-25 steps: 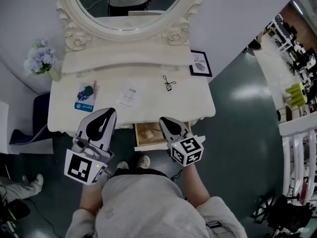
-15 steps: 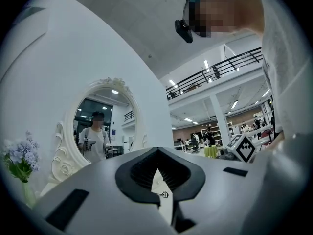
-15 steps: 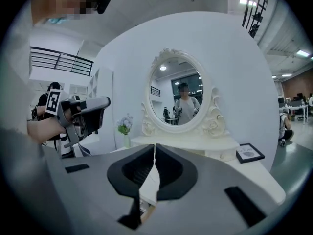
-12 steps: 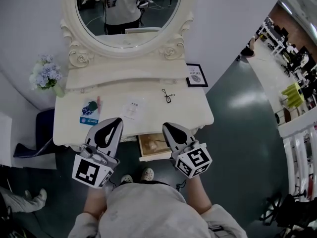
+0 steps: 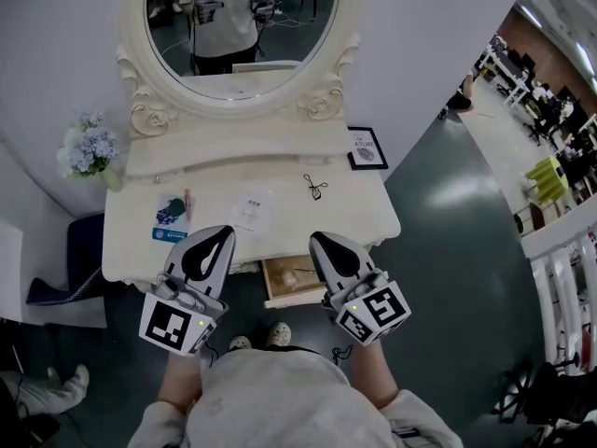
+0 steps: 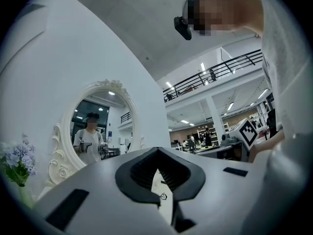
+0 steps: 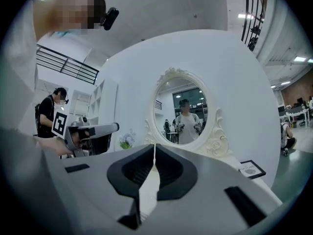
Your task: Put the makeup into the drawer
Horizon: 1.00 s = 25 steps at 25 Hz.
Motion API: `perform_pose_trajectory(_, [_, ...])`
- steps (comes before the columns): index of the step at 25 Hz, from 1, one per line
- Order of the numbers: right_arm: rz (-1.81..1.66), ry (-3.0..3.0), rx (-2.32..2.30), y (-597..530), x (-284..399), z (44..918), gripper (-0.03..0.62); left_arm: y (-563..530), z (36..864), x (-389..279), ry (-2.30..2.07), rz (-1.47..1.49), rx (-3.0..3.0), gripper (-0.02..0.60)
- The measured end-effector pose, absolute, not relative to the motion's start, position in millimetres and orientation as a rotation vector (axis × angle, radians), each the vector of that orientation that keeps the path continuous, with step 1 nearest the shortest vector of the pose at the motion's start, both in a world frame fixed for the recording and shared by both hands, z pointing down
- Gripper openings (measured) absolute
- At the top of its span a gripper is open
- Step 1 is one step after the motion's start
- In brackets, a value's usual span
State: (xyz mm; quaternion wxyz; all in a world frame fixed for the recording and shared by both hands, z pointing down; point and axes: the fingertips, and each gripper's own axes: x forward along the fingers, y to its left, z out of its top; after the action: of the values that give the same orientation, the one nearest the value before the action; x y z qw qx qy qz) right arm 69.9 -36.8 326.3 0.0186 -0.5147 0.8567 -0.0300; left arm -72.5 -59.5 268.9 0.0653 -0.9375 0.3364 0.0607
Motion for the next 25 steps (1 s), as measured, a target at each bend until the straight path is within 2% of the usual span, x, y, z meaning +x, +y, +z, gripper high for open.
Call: perform_pose_trajectory(25, [0.086,2.593,-1.538,-10.6,53.2,277.5,0.025,-49.7,260.0,-82.9,1.010,0.222,-2.816,0.011])
